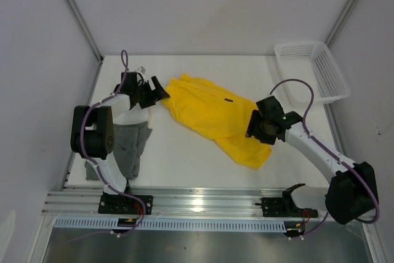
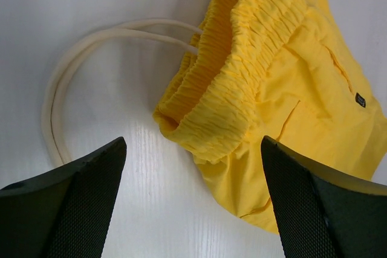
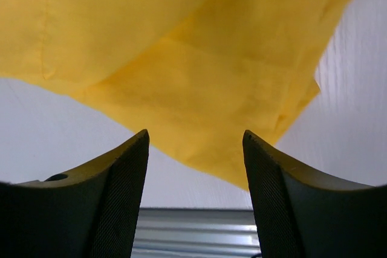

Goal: Fold and stack the shorts
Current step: Fold the shorts

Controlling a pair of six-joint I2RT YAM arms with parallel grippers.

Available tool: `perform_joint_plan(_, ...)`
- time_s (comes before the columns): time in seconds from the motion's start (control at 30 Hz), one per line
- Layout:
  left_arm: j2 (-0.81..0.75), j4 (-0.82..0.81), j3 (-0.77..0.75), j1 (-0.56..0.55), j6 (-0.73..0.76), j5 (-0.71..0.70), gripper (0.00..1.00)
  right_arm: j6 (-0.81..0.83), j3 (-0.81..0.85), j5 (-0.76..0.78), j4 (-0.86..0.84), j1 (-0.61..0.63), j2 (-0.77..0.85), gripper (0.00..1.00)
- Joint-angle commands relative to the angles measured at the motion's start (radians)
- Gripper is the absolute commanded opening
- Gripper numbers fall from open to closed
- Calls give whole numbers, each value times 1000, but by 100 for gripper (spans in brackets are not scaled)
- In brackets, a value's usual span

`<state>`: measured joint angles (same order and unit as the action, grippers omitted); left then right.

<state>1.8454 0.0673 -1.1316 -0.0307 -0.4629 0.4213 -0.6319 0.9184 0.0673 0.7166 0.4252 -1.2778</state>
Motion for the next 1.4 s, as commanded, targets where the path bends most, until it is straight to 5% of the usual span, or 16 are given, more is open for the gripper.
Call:
perform_joint_plan(0.0,-110,-208,88,-5,-23,11,94,-171,-50,149,136,29,112,65)
perform_joint_plan(0.37,-92,-251,86,-5,-2,37,95,-305,-231,112,138,73,176,62)
perform_joint_plan(0.57,-49,-231,62,-5,4,34,95,-299,-276,54,18,75,166,45)
perform_joint_plan(1.0,-14,-256,62,-5,12,62,95,-285,-317,88,-115,80,90,35)
perform_joint_plan(1.17,27,-271,29,-5,17,88,95,-267,-303,95,-132,78,57,2)
perform_joint_plan(1.37,43,-284,4,-5,30,92,94,-247,-280,92,-126,69,55,0)
